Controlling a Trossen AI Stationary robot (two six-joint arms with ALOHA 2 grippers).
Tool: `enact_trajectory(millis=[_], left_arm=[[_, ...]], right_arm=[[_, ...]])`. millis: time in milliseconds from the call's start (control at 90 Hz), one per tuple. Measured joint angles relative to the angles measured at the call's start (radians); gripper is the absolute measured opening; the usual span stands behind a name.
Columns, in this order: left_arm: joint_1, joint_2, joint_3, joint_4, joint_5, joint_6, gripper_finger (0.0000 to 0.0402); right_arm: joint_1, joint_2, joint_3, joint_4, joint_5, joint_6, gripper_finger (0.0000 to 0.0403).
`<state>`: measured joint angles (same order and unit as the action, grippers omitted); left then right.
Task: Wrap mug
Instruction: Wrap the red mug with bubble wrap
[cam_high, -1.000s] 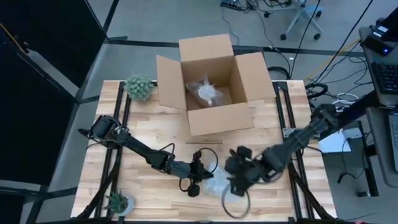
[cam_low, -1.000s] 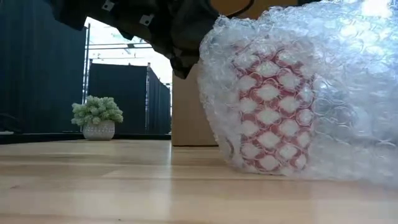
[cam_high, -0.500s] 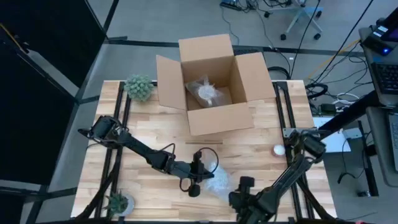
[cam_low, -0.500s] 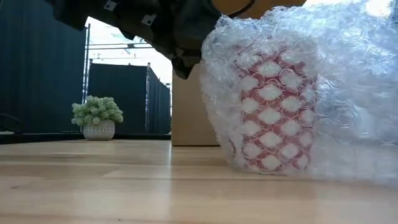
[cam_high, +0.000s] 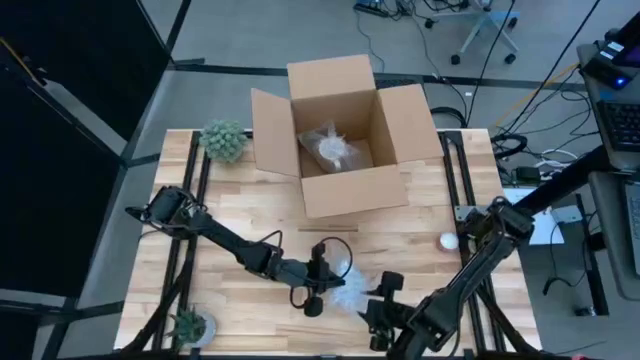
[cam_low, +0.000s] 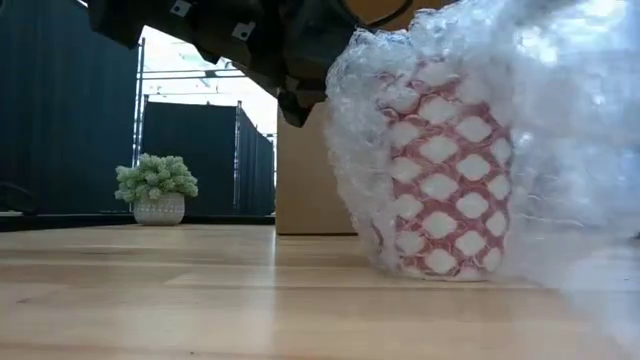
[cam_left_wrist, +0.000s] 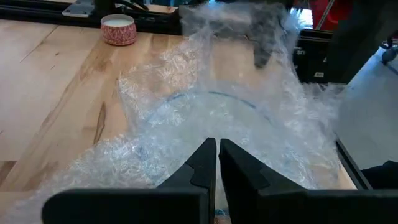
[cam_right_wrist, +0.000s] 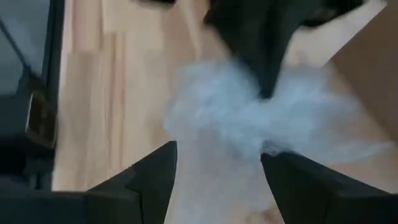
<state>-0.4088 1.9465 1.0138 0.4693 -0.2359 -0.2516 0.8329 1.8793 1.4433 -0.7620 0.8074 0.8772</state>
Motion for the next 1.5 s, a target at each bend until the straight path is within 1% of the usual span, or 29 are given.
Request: enact_trajectory(millis=[400,456,544,622,756,833,944,1033,1178,1344,1500], left_arm=[[-0.001,0.0,0.0,-0.003,0.002,0.003,0.0011],[-0.002,0.0,0.0,-0.003,0.005,0.004,0.0011],[-0.004,0.0,0.001,-0.003,0.008,0.004,0.0011],[-0.004,0.0,0.001,-0.001,0.009,0.005,0.0011],[-0.013,-0.046,-0.001,-0.02,0.015,0.005,0.0011],[-0.019,-0.091,-0.002,-0.069,0.017,0.014,0.0011],[-0.019,-0.143,0.023,-0.128,-0.014,0.054,0.0011],[-0.011,-0.149,0.046,-0.116,-0.022,0.076,0.0011],[0.011,-0.077,0.072,-0.125,-0.006,0.075,0.0011],[0.011,0.013,0.121,-0.111,0.009,0.078,0.0011],[0.017,0.076,0.149,-0.161,0.008,0.078,0.0011]], right_arm=[[-0.127,0.032,0.0,-0.023,-0.007,-0.001,0.0219],[-0.141,0.032,0.0,-0.034,-0.032,0.001,0.0219],[-0.162,0.043,-0.006,-0.021,-0.103,0.004,0.0219],[-0.169,0.058,-0.011,-0.013,-0.13,0.007,0.0219],[-0.171,0.074,-0.011,-0.005,-0.146,0.013,0.0219],[-0.171,0.074,-0.013,-0.002,-0.15,0.019,0.0219],[-0.171,0.075,-0.013,0.0,-0.156,0.008,0.0219],[-0.172,0.076,-0.014,0.005,-0.162,-0.003,0.0219],[-0.173,0.076,-0.015,0.006,-0.168,-0.007,0.0219],[-0.173,0.076,-0.015,0.006,-0.171,-0.003,0.0219],[-0.174,0.068,-0.011,0.001,-0.177,-0.004,0.0219]])
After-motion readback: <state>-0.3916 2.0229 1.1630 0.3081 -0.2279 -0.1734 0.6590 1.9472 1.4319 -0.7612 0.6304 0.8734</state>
